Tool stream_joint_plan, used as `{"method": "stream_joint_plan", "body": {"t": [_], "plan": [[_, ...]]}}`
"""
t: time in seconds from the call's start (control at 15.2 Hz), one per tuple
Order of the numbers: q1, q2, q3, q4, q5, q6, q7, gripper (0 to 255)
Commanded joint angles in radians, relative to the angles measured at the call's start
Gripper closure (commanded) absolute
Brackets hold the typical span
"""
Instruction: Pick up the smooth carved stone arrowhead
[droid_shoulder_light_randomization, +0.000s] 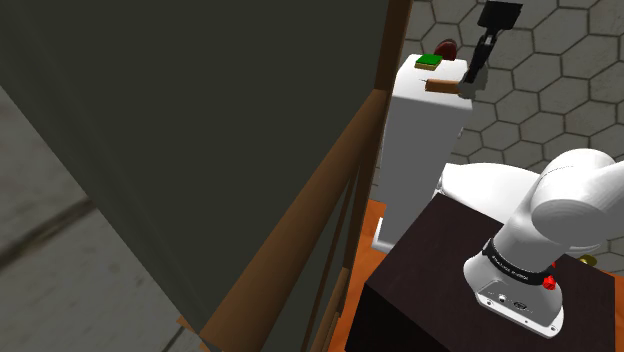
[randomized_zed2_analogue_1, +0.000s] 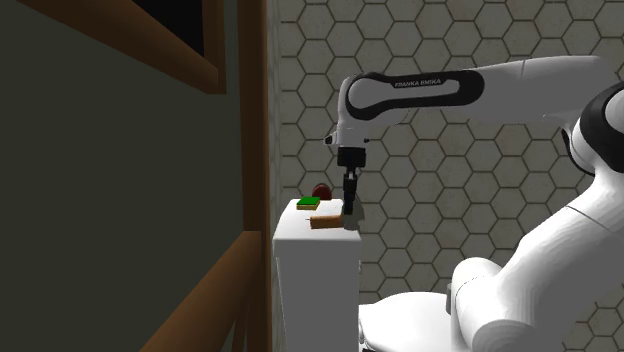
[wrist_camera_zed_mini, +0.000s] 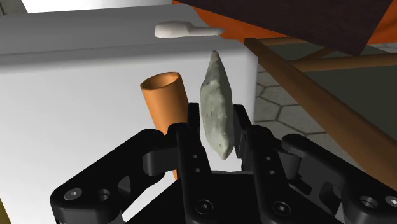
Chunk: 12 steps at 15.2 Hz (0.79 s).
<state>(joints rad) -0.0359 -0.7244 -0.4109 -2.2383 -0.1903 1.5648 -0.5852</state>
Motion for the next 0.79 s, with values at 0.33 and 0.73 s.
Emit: {"method": "stream_joint_plan", "body": {"t": [0.33, 0.73], "plan": [[0.010, 0.029, 0.010, 0.109, 0.015, -0.080, -0.003, 255], [0.020, 0.061, 0.017, 0.213, 0.027, -0.153, -0.006, 255]]}}
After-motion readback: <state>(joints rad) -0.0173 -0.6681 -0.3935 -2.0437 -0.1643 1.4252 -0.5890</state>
